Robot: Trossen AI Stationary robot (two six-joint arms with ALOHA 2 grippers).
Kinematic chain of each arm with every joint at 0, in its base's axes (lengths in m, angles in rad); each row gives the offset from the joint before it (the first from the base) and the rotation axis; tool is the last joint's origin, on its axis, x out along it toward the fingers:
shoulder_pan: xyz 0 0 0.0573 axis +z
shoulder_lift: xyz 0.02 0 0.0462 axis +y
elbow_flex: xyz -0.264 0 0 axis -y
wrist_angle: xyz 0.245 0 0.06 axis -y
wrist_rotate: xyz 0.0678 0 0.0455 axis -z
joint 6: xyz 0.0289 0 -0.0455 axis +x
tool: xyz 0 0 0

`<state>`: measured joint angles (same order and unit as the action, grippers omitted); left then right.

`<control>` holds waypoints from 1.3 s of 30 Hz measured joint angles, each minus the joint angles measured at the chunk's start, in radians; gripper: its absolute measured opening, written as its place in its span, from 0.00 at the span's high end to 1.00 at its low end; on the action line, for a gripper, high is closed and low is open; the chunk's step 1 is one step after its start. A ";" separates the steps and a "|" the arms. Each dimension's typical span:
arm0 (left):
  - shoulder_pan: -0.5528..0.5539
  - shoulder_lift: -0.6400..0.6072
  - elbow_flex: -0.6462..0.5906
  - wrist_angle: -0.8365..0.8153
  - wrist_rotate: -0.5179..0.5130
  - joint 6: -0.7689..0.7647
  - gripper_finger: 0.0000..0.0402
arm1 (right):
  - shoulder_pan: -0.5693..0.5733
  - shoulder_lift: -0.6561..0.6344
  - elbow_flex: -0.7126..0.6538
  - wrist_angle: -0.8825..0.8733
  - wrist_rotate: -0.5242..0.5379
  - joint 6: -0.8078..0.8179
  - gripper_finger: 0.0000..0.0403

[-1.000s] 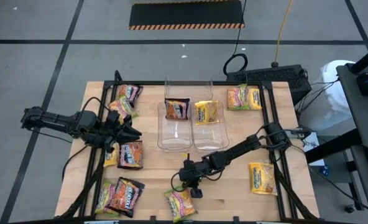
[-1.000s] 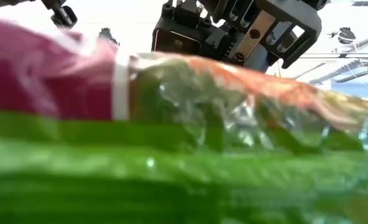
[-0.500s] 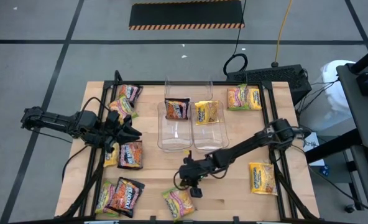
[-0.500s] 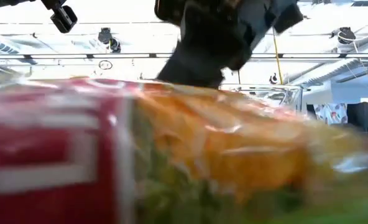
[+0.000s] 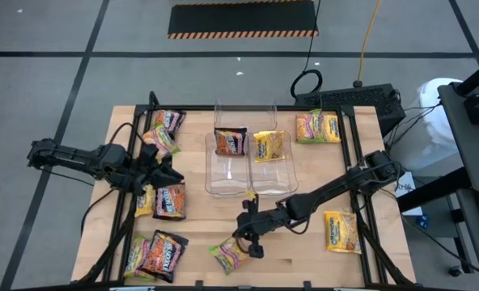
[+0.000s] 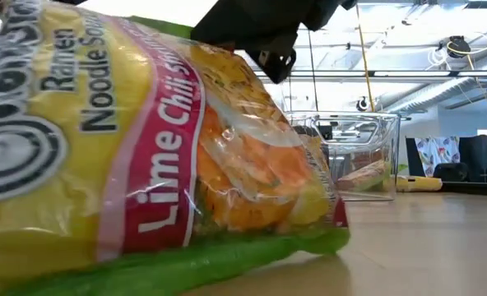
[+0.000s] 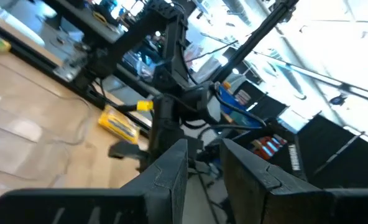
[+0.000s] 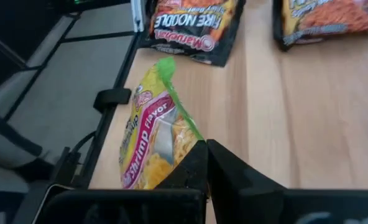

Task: Sort Maruchan noodles
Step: Put the green noodle pack into the top transparent bin

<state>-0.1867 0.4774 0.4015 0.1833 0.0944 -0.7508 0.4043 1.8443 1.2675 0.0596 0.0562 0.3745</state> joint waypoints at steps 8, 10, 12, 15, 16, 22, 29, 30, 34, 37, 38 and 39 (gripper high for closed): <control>0.000 0.000 0.000 0.000 0.043 -0.060 0.75 | 0.004 -0.078 0.000 -0.059 0.116 -0.074 1.00; 0.000 0.000 0.000 -0.001 0.043 -0.060 0.75 | 0.004 -0.110 0.000 -0.082 0.146 -0.095 1.00; 0.000 0.000 0.000 -0.003 0.043 -0.060 0.75 | 0.004 -0.138 0.000 -0.091 0.177 -0.106 1.00; 0.000 0.000 0.000 -0.004 0.043 -0.058 0.75 | 0.004 -0.172 0.000 -0.100 0.210 -0.137 1.00; 0.000 0.000 0.000 -0.004 0.042 -0.057 0.75 | 0.004 -0.184 0.000 -0.096 0.222 -0.148 1.00; -0.001 0.000 0.000 -0.005 0.039 -0.057 0.75 | 0.003 -0.241 0.000 -0.094 0.305 -0.186 1.00; -0.001 0.000 0.000 -0.008 0.039 -0.057 0.75 | 0.002 -0.297 0.000 -0.086 0.417 -0.243 1.00; -0.001 0.000 0.000 -0.008 0.038 -0.057 0.75 | -0.003 -0.303 0.000 -0.087 0.419 -0.253 1.00; 0.000 0.000 0.000 -0.008 0.037 -0.057 0.75 | -0.017 -0.318 0.000 -0.085 0.445 -0.268 1.00; 0.000 0.000 0.000 -0.008 0.037 -0.057 0.75 | -0.028 -0.320 0.000 -0.087 0.449 -0.288 1.00; 0.000 0.000 0.000 -0.008 0.037 -0.057 0.75 | -0.033 -0.319 0.000 -0.088 0.449 -0.293 1.00; 0.000 0.000 0.000 -0.008 0.037 -0.057 0.75 | -0.040 -0.319 0.000 -0.088 0.449 -0.294 1.00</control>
<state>-0.1867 0.4774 0.4015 0.1757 0.1314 -0.8078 0.3643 1.5249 1.2678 -0.0286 0.5050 0.0810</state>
